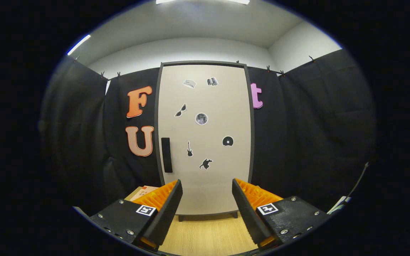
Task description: Open the shoe cabinet door, grab the shoes and put them into the shoe cabinet, then close the shoe cabinet door.
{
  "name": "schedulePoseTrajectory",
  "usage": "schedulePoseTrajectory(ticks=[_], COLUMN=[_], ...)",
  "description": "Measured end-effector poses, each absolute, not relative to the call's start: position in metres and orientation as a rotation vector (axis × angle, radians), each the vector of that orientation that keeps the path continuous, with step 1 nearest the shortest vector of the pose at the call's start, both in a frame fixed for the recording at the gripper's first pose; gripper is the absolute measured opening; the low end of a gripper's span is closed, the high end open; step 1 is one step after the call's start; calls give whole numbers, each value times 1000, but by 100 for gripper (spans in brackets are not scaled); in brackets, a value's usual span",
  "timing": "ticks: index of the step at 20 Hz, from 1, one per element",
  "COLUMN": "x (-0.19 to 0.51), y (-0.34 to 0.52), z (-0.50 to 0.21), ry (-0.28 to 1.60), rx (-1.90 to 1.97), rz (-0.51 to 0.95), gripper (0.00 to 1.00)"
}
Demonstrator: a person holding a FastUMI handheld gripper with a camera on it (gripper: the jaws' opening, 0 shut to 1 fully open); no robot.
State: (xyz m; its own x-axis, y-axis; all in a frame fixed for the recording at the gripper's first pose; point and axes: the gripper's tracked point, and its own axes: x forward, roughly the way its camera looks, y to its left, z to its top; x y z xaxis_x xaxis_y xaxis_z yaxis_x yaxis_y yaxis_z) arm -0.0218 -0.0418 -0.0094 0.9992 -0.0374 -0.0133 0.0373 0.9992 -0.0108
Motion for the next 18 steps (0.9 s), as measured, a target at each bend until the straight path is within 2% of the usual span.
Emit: schedulePoseTrajectory(ticks=[18], x=[-34], y=[-48], z=[-6], ry=[9], rx=[-16], rz=[-47], gripper=[88])
